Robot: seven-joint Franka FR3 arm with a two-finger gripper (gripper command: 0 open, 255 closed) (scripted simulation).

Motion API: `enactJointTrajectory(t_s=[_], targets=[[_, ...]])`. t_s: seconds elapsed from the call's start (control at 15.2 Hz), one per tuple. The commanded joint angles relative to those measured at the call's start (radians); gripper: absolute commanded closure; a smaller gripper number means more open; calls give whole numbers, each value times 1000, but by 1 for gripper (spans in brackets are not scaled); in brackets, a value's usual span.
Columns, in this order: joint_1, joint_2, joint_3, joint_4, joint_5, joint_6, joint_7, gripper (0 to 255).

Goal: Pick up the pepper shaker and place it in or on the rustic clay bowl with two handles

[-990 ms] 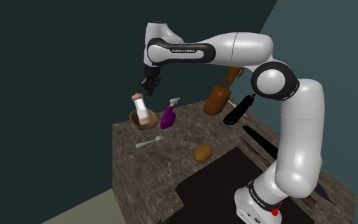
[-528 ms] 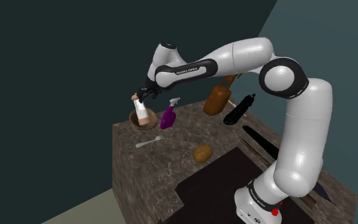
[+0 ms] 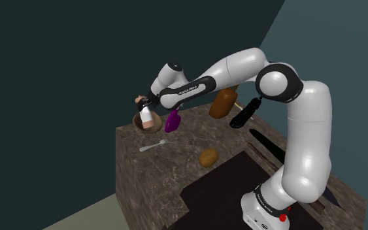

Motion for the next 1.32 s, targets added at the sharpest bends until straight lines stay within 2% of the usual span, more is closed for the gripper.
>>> enactJointTrajectory(t_s=[0.0,0.59,0.66,1.25], targets=[[6,29,-7,21,-5,10,3,0],[11,51,-12,36,-9,17,5,0],[11,51,-12,36,-9,17,5,255],[11,51,-12,36,-9,17,5,255]])
